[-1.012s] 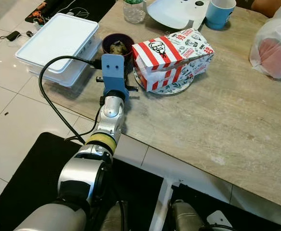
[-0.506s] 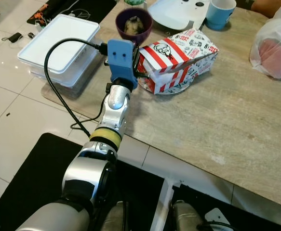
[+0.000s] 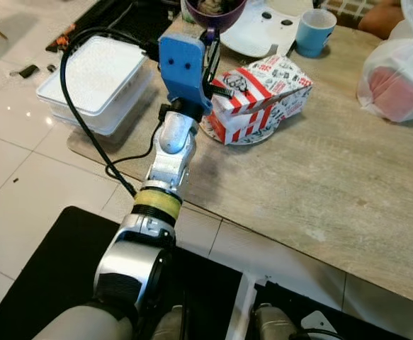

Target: Restocking fridge

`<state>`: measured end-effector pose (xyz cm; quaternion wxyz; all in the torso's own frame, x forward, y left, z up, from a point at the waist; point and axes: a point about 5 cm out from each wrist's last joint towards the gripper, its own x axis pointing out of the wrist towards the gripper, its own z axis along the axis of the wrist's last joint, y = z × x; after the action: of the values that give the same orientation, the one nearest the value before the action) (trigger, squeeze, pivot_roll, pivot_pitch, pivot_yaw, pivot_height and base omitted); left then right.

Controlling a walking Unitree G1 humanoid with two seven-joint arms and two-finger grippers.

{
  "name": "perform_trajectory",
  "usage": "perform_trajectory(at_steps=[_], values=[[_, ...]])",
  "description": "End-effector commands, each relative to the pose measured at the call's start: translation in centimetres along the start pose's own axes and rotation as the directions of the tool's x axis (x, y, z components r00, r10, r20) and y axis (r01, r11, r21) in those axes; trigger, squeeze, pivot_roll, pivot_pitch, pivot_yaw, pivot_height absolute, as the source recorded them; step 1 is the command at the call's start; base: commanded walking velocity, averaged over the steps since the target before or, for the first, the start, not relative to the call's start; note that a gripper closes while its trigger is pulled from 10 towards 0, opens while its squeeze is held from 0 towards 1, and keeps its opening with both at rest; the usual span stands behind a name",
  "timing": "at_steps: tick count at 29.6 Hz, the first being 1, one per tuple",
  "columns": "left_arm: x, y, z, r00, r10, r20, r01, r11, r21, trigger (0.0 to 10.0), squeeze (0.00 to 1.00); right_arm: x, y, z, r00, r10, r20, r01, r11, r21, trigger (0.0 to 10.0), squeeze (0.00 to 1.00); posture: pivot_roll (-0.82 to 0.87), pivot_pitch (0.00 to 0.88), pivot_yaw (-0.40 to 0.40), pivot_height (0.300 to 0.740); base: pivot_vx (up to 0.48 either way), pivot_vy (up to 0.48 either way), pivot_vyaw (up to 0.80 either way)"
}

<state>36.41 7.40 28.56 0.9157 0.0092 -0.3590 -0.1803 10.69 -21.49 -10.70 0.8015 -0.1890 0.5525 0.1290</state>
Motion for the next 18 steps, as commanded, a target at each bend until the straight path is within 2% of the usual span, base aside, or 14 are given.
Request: perform_trajectory(at_steps=[1,2,3,4,6,7,9,10,12,13,15,18], values=[[-0.5,-0.7,0.6,0.999,-0.046,0.019,0.047,0.998,-0.05,10.0,0.0,0.4,1.0,2.2,0.998,0.014,0.068,-0.015,1.0,0.015,10.0,0.0,-0.1,0.1,0.072,0.74,0.0,0.0,0.0],[-0.5,-0.7,0.6,0.999,-0.046,0.019,0.047,0.998,-0.05,10.0,0.0,0.4,1.0,2.2,0.998,0.014,0.068,-0.015,1.0,0.015,10.0,0.0,-0.1,0.1,0.072,0.74,0.0,0.0,0.0],[-1.4,-1.1,0.5,0.996,-0.093,-0.003,0.093,0.993,-0.079,10.0,0.0,0.4,1.0,2.4,0.997,0.013,0.071,-0.014,1.0,0.016,10.0,0.0,-0.09,0.087,0.073,0.74,0.0,0.0,0.0],[-1.4,-1.1,0.5,0.996,-0.093,-0.003,0.093,0.993,-0.079,10.0,0.0,0.4,1.0,2.4,0.997,0.013,0.071,-0.014,1.0,0.016,10.0,0.0,-0.09,0.087,0.073,0.74,0.0,0.0,0.0],[-3.8,-1.5,-0.2,0.983,-0.168,-0.075,0.153,0.973,-0.171,10.0,0.0,0.5,0.8,3.0,0.997,0.011,0.077,-0.012,1.0,0.014,10.0,0.0,-0.08,0.073,0.07,0.74,0.0,0.0,0.0],[-3.8,-1.5,-0.2,0.983,-0.168,-0.075,0.153,0.973,-0.171,10.0,0.0,0.5,0.8,3.0,0.997,0.011,0.077,-0.012,1.0,0.014,10.0,0.0,-0.08,0.073,0.07,0.74,0.0,0.0,0.0],[-5.4,-1.8,-0.8,0.968,-0.222,-0.12,0.189,0.952,-0.241,10.0,0.0,0.5,0.7,3.2,0.997,0.009,0.079,-0.01,1.0,0.013,10.0,0.0,-0.07,0.066,0.068,0.74,0.0,0.0,0.0],[-6.3,-2.1,-1.1,0.958,-0.248,-0.141,0.192,0.927,-0.323,10.0,0.0,0.5,0.6,3.3,0.997,0.008,0.079,-0.009,1.0,0.012,10.0,0.0,-0.07,0.059,0.066,0.74,0.0,0.0,0.0],[-7.4,-2.5,-1.5,0.946,-0.278,-0.168,0.19,0.892,-0.41,10.0,0.0,0.5,0.5,3.5,0.997,0.005,0.081,-0.006,1.0,0.011,10.0,0.0,-0.07,0.054,0.065,0.74,0.0,0.0,0.0],[-7.4,-2.5,-1.5,0.946,-0.278,-0.168,0.19,0.892,-0.41,10.0,0.0,0.5,0.5,3.5,0.997,0.005,0.081,-0.006,1.0,0.011,10.0,0.0,-0.07,0.054,0.065,0.74,0.0,0.0,0.0],[-8.8,-2.8,-2.0,0.93,-0.309,-0.199,0.2,0.879,-0.433,10.0,0.0,0.5,0.2,3.6,0.997,-0.001,0.083,0.0,1.0,0.013,10.0,0.0,-0.07,0.043,0.064,0.74,-0.401,0.0,0.0],[-9.7,-2.8,-2.4,0.919,-0.321,-0.229,0.199,0.879,-0.433,10.0,0.0,0.5,0.0,3.7,0.996,-0.006,0.084,0.004,1.0,0.015,10.0,0.0,-0.07,0.037,0.061,0.74,-0.405,0.0,0.0]])
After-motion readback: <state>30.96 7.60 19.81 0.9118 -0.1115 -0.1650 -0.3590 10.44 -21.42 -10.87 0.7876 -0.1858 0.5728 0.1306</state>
